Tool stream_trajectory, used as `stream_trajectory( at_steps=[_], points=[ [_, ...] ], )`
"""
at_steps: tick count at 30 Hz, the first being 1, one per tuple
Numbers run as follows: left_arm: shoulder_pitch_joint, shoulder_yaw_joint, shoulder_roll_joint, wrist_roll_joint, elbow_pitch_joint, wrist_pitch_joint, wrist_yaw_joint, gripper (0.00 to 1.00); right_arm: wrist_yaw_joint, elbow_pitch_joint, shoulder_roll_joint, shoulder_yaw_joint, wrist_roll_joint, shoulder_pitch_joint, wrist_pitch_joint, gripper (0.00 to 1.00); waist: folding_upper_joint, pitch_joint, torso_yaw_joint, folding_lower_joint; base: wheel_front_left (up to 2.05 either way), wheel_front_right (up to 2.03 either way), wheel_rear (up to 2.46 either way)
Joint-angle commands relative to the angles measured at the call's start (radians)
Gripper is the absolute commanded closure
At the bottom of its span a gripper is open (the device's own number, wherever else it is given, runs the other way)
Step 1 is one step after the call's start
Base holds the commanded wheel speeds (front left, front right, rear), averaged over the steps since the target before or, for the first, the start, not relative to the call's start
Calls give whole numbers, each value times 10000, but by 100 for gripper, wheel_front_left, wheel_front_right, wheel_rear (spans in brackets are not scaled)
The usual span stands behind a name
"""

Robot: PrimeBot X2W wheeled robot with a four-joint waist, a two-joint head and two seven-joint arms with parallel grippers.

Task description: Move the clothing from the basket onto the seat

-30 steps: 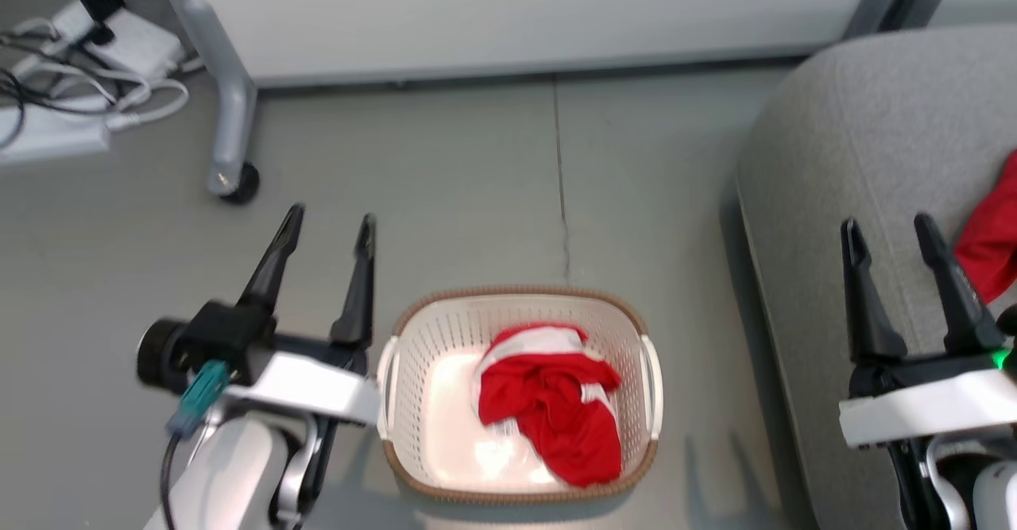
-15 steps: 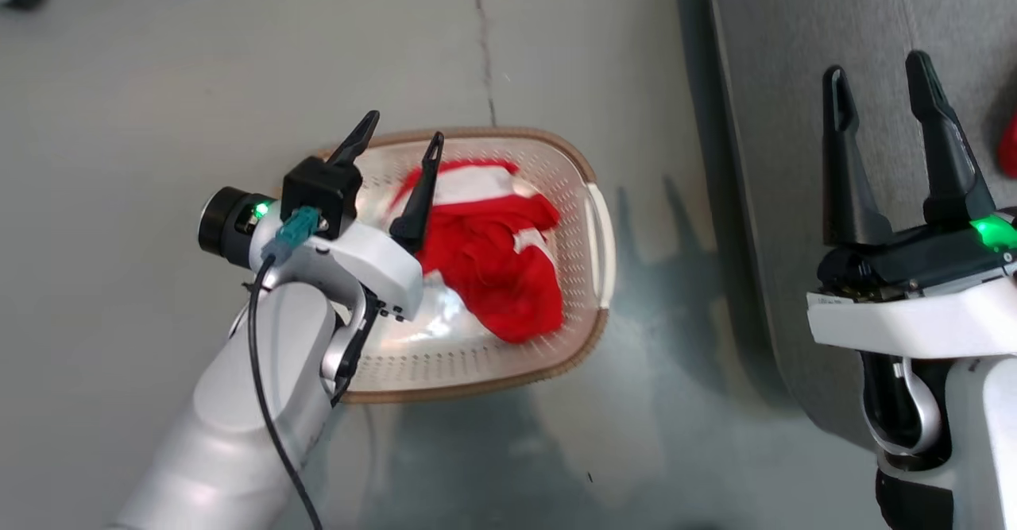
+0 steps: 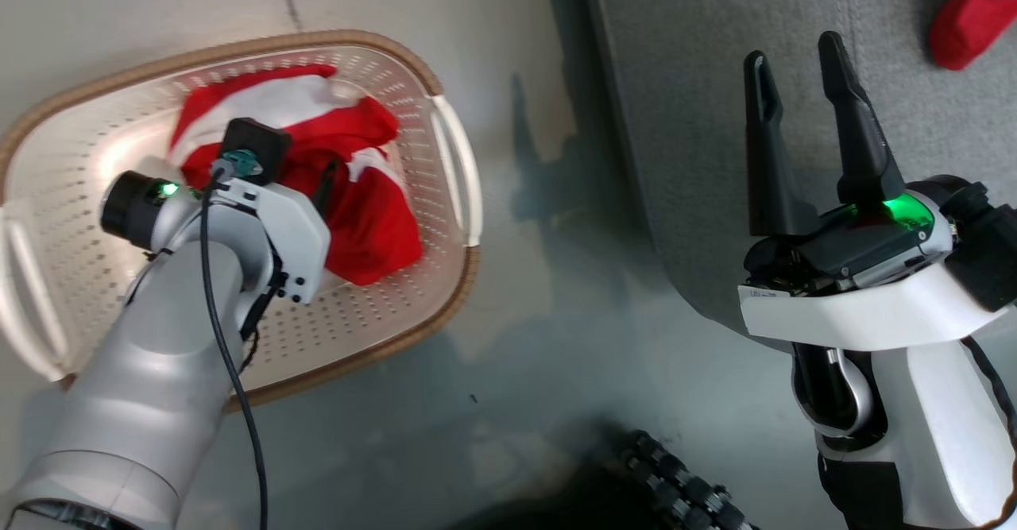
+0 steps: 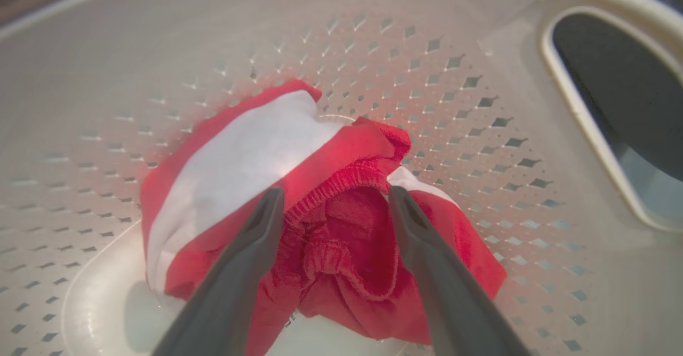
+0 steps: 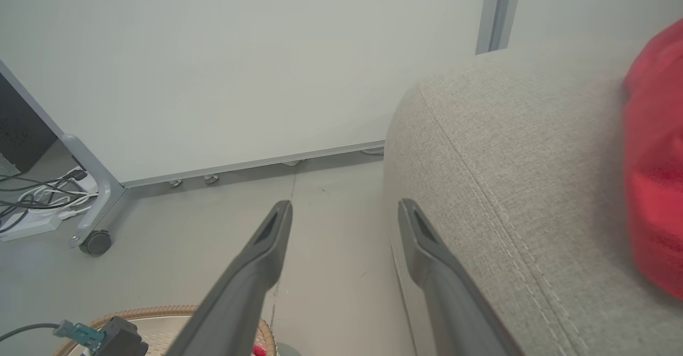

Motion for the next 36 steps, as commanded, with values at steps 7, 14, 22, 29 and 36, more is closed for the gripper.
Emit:
stream_trajectory(
  at_steps=[7, 14, 22, 29, 36],
  points=[
    [-635, -91, 85, -196, 1364, 896, -247, 0, 6, 140, -10, 56, 374, -163, -182, 0, 0, 766, -808, -1, 0, 0, 0],
    [-813, -64, 67, -363, 1824, 1738, -8, 0, 6, -30, -10, -53, 511, 63, -175, 0, 0, 840, -808, -1, 0, 0, 0],
    [-972, -176, 127, -398, 2000, 2412, 256, 100, 6, -112, -10, -58, 578, 20, -175, 0, 0, 783, -832, -1, 0, 0, 0],
    [-959, -235, 305, -387, 1945, 1545, 324, 100, 6, 40, -10, 105, 643, -170, -176, 0, 0, 467, -951, -1, 0, 0, 0],
    [-224, -289, -138, -529, 1585, -220, 192, 100, 4, 474, -19, -86, -3, -6, -167, 0, 0, -860, -193, -1, 0, 0, 0]
  ],
)
